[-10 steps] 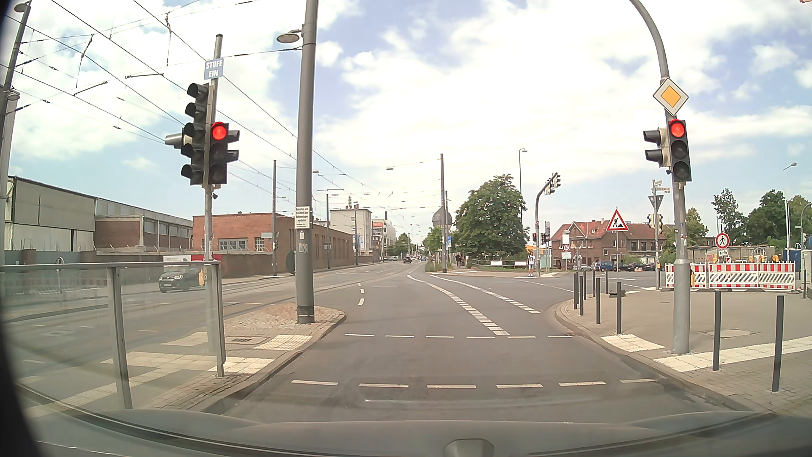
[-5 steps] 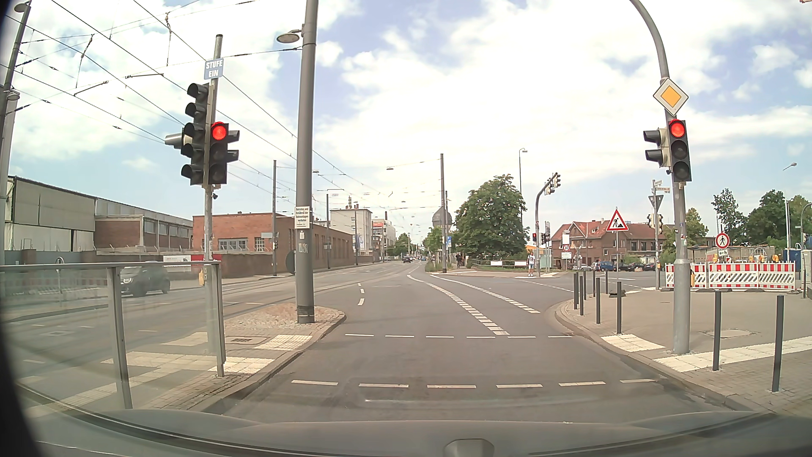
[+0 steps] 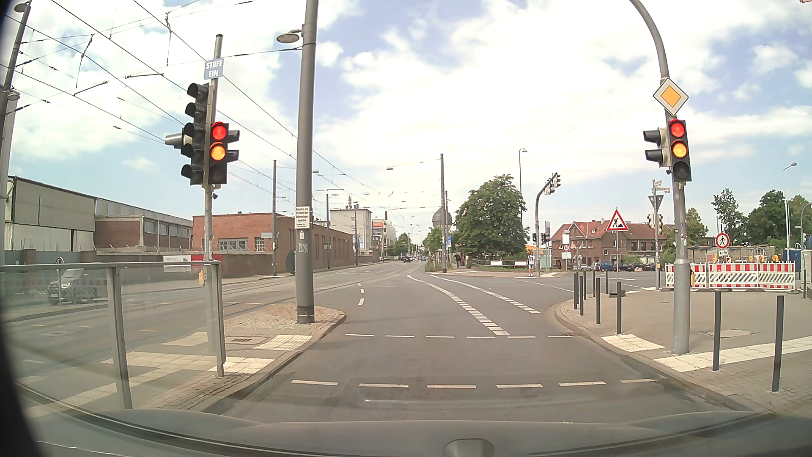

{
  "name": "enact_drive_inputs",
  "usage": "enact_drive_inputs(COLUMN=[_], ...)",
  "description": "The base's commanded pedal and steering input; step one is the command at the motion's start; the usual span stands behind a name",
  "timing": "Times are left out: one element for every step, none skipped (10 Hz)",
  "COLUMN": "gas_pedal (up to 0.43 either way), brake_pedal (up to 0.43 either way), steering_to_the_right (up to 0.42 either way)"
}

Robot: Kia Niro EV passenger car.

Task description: Follow the waypoints while adhering to traffic rules and regulations

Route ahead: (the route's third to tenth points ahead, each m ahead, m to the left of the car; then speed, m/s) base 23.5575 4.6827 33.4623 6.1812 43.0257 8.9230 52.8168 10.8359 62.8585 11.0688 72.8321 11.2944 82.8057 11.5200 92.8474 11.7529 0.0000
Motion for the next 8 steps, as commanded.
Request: enact_drive_inputs(gas_pedal=[0.0,0.0,0.0,0.0,0.0,0.0,0.0,0.0], brake_pedal=[0.293,0.293,0.28,0.183,0.177,0.177,0.177,0.098], steering_to_the_right=[-0.011,-0.011,-0.011,-0.011,-0.011,-0.011,-0.011,-0.011])
